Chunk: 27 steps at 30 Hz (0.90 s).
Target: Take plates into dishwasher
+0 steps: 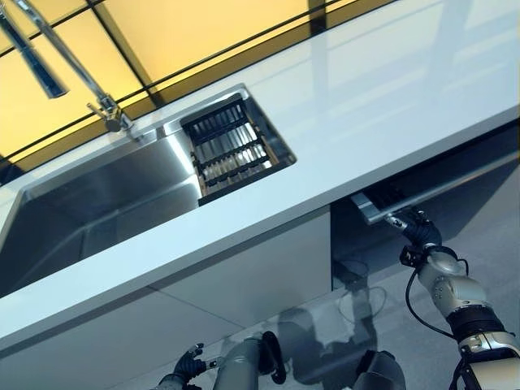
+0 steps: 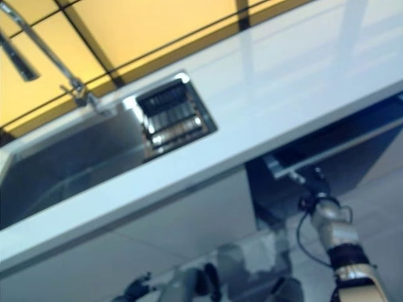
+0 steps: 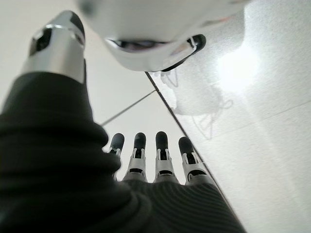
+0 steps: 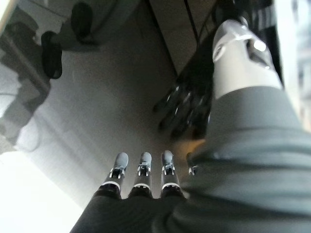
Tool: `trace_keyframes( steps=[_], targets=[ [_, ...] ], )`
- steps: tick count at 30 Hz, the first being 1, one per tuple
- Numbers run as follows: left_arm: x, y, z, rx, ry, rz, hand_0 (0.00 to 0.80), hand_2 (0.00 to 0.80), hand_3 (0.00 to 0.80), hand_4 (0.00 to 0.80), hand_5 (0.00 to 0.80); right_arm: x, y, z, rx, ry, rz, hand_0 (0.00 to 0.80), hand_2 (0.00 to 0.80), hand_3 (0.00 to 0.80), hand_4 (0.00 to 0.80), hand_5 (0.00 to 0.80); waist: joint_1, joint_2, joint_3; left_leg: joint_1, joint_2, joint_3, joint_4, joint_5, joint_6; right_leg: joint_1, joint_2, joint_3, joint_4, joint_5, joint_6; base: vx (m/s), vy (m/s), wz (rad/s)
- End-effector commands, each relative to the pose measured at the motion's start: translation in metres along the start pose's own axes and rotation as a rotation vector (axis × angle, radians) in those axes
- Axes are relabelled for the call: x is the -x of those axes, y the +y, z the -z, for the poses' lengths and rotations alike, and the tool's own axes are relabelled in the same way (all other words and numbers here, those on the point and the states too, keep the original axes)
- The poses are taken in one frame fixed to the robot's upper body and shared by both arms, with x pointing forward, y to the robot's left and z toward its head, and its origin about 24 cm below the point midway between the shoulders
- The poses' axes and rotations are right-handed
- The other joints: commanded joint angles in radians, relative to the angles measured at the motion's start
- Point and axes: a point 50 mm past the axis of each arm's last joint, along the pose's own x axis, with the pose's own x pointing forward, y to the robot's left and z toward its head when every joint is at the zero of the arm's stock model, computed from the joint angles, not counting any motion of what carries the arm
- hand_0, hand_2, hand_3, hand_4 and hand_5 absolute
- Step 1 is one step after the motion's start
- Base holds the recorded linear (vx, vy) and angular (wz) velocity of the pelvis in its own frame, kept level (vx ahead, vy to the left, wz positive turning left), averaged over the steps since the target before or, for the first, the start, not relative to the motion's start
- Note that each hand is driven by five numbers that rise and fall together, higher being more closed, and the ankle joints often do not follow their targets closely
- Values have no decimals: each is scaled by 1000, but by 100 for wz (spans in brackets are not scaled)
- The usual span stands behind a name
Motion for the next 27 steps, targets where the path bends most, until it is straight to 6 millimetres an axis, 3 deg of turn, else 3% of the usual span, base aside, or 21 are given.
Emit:
trace_keyframes(
  steps=[1, 2, 4, 5, 6, 12, 13, 14, 17, 18, 19, 25, 27],
  targets=[
    [5, 23, -1, -41, -30, -57, 0, 0, 0, 0, 0, -9, 27, -63, -32, -208, -98, 0, 0, 0, 0, 0, 44, -34, 15, -46, 28, -11, 30, 26, -47, 122, -37, 84, -103, 162, 24, 44, -63, 5],
    [5, 25, -1, -43, -30, -62, 0, 0, 0, 0, 0, -9, 27, -66, -35, -218, -98, 0, 0, 0, 0, 0, 49, -42, 20, -49, 24, -26, 50, 0, -60, 128, -37, 94, -89, 143, 38, 44, -74, 8],
    [6, 30, -2, -45, -37, -74, 0, 0, 0, 0, 0, -10, 29, -68, -36, -226, -97, 0, 0, 0, 0, 0, 59, -51, 27, -52, 25, -28, 48, 0, -58, 132, -33, 86, -96, 157, 44, -20, -54, 8],
    [6, 31, -3, -44, -42, -77, 0, 0, 0, 0, 0, -10, 30, -70, -35, -231, -97, 0, 0, 0, 0, 0, 63, -49, 27, -55, 29, -14, 28, 27, -43, 129, -31, 70, -113, 183, 33, -44, -57, 6],
    [6, 33, -5, -45, -47, -84, 0, 0, 0, 0, 0, -10, 32, -71, -39, -236, -92, 0, 0, 0, 0, 0, 67, -57, 32, -52, 24, -31, 37, 5, -56, 137, -28, 79, -108, 170, 49, -59, -66, 4],
    [7, 48, -16, -54, -83, -129, 0, 0, 0, 0, 0, -12, 29, -78, -39, -246, -51, 0, 0, 0, 0, 0, 88, -80, 44, -55, 22, -45, 4, 12, -48, 143, -12, 63, -147, 219, 66, -74, -93, 1],
    [7, 48, -17, -54, -86, -131, 0, 0, 0, 0, 0, -13, 28, -78, -40, -246, -49, 0, 0, 0, 0, 0, 90, -78, 43, -58, 27, -31, -13, 39, -34, 139, -11, 47, -161, 241, 52, -97, -109, 3],
    [6, 53, -20, -53, -95, -148, 0, 0, 0, 0, 0, -14, 25, -78, -40, -231, -29, 0, 0, 0, 0, 0, 89, -87, 44, -53, 24, -49, -14, 18, -48, 143, -4, 61, -159, 229, 70, -83, -93, 4],
    [6, 57, -25, -47, -106, -166, 0, 0, 0, 0, 0, -16, 17, -76, -44, -201, -1, 0, 0, 0, 0, 0, 88, -87, 44, -47, 29, -36, -54, 56, -34, 137, 6, 48, -183, 259, 58, -87, -65, 2],
    [6, 58, -26, -45, -109, -173, 0, 0, 0, 0, 0, -17, 13, -74, -45, -187, 15, 0, 0, 0, 0, 0, 85, -91, 44, -39, 25, -51, -50, 36, -48, 141, 11, 63, -176, 239, 72, -94, -86, -1],
    [6, 60, -27, -41, -118, -183, 0, 0, 0, 0, 0, -17, 8, -71, -54, -165, 35, 0, 0, 0, 0, 0, 83, -88, 43, -37, 32, -36, -82, 73, -37, 137, 21, 49, -198, 261, 58, -82, -77, -1],
    [6, 65, -32, -7, -138, -216, 0, 0, 0, 0, 0, -16, -16, -44, -83, -72, 116, 0, 0, 0, 0, 0, 64, -88, 40, -14, 44, -26, -149, 115, -52, 137, 59, 53, -238, 257, 56, -98, -69, -2],
    [6, 69, -35, 7, -146, -234, 0, 0, 0, 0, 0, -12, -32, -24, -114, -25, 155, 0, 0, 0, 0, 0, 49, -90, 40, -10, 52, -22, -175, 137, -62, 134, 82, 57, -255, 249, 54, -109, -90, -6]
  ],
)
